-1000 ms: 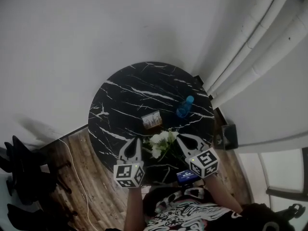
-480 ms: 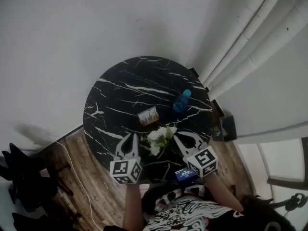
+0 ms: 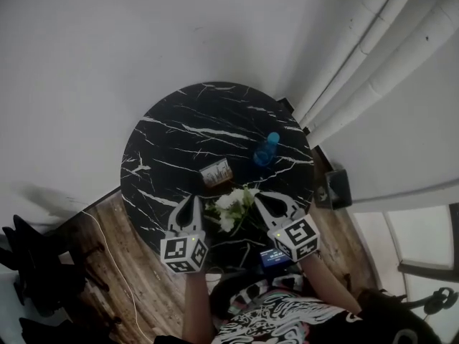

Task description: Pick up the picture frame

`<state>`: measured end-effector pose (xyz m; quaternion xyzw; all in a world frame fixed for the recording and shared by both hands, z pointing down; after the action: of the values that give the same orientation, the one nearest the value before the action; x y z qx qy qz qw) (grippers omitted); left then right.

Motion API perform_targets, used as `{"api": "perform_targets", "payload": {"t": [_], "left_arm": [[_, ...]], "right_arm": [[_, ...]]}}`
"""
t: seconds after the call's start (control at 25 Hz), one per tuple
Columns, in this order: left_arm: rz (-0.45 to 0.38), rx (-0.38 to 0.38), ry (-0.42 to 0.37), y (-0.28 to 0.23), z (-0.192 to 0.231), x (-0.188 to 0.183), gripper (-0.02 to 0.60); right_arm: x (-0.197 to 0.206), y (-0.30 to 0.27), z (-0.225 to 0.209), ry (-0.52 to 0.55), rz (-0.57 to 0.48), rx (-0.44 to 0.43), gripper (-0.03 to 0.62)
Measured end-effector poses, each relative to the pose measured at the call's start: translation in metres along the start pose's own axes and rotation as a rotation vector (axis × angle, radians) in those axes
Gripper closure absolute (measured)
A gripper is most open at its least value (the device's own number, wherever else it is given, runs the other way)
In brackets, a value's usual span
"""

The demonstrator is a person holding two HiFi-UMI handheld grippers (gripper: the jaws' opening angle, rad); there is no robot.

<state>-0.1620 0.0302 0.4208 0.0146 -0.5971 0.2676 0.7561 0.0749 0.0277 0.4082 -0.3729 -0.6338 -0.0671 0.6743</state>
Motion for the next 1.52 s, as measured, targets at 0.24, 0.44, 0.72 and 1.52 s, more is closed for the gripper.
{"api": "perform_targets", "payload": {"t": [0.24,0.44,0.72,1.52], "left_arm": [[0.013,-0.034,0.015,-0.005,0.008,0.006,0.568],[0.042,-0.052,0.031,-0.012,0.015,0.017,0.568],[0.081,-0.055,0.027,-0.031,0.029,0.026,0.568],[0.195,0.061,0.016,-0.08,0.058,0.068,0.565]], "right_arm": [[0.002,-0.012,-0.011,0.0,0.036,-0.021,0.574],[0.006,-0.025,-0.017,0.002,0.071,-0.045,0.574],[0.01,-0.049,-0.028,0.027,0.107,-0.069,0.574],[0.045,-0.12,-0.049,0.09,0.274,-0.168,0.572]]}}
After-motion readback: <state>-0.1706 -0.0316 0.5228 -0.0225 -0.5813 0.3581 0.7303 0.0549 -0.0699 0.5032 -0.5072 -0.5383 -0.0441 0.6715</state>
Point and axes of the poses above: the fingertips, and each gripper's own axes: y backward along the fingers, z to its left, x out of its underside, the point moved 8 cm from there along y, backward along the fingers, and after that the axes turned 5 degrees about x, right-handed, at the moved point
